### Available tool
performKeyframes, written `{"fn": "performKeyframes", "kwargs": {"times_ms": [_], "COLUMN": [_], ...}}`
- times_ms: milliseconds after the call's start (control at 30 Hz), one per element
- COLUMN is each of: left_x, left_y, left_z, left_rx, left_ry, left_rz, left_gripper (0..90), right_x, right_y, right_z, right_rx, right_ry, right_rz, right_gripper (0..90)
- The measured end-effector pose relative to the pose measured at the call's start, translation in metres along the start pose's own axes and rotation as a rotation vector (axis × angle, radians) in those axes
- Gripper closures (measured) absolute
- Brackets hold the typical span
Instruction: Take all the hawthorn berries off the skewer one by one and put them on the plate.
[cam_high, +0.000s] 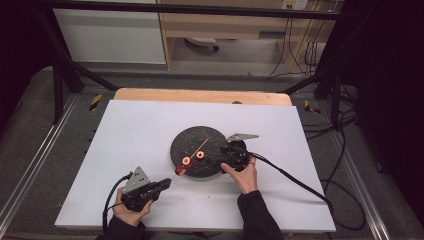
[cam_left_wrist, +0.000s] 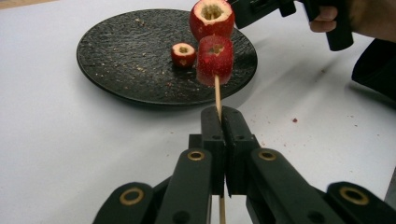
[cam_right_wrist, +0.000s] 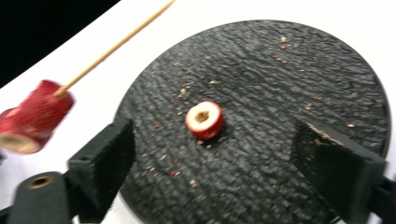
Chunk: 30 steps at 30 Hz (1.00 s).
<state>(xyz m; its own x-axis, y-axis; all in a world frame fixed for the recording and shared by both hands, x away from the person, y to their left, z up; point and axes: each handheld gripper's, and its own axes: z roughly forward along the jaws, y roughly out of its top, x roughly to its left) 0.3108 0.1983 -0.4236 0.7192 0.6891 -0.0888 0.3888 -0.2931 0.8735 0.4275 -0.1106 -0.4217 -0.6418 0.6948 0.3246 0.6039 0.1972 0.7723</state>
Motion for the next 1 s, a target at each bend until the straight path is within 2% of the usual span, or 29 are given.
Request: {"fn": "performKeyframes", "kwargs": {"times_ms": [133, 433, 600, 1000], "left_x": [-0.001, -0.003, -0.005, -0.009], "left_y": [0.0, 0.0, 0.0, 0.0], "left_z": [0.001, 0.003, 0.004, 0.006], "left_rx": [0.003, 0.008, 0.01, 0.015], "left_ry": [-0.002, -0.009, -0.011, -0.017], "left_rz": [0.003, 0.01, 0.013, 0.021], "left_gripper": [88.1, 88.1, 88.1, 88.1], "right_x": [0.007, 0.021, 0.025, 0.04], "right_y": [-0.002, -0.007, -0.007, -0.004], "right_z": [-0.005, -0.011, -0.009, 0.007], "right_rx": [-0.008, -0.045, -0.06, -0.056], "right_ry": [0.03, 0.098, 0.132, 0.196], "right_rz": [-0.004, 0.015, 0.048, 0.053], "right_gripper": [7.3, 7.8, 12.4, 29.2]}}
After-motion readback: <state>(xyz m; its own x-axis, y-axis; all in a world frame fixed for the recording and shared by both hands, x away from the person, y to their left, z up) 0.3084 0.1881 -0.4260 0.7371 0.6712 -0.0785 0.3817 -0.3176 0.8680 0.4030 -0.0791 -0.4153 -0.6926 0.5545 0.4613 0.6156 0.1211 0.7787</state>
